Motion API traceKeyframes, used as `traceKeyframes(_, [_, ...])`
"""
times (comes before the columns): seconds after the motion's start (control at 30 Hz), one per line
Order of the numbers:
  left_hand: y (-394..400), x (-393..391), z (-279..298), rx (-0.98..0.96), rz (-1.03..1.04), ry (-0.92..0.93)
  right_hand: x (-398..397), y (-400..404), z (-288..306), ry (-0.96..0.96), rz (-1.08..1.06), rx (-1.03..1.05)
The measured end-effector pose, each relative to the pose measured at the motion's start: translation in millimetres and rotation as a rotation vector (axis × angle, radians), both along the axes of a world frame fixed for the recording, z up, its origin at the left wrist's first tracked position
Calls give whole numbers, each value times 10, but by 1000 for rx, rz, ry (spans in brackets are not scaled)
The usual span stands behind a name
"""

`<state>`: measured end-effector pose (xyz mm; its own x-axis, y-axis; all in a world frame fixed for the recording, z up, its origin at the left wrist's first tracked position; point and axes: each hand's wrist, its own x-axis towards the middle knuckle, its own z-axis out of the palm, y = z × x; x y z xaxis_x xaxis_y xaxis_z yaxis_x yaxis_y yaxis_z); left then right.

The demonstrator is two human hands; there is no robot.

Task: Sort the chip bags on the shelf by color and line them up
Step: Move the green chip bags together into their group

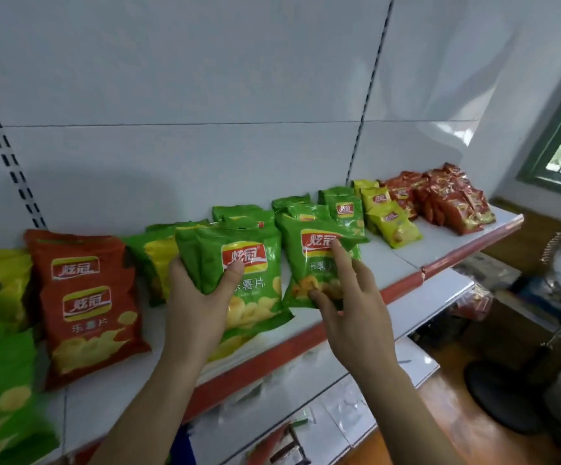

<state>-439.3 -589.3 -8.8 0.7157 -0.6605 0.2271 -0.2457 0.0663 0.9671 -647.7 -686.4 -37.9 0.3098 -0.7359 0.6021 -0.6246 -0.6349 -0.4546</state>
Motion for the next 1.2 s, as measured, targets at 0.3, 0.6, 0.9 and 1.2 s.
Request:
traceKeyframes(0.3, [-425,518,78,-81,121,48,660,-819,-333,136,-15,-76])
traceKeyframes(0.6, [-551,431,47,-68,265,33,1054,-1280,-605,356,109,52])
traceKeyframes(0.9, [-593,51,70,-68,450,50,1065,-1298,-634,382,205,-170])
traceKeyframes(1.2, [-522,-175,39,-40,509,22,1192,-1613,-851,615,447,-63])
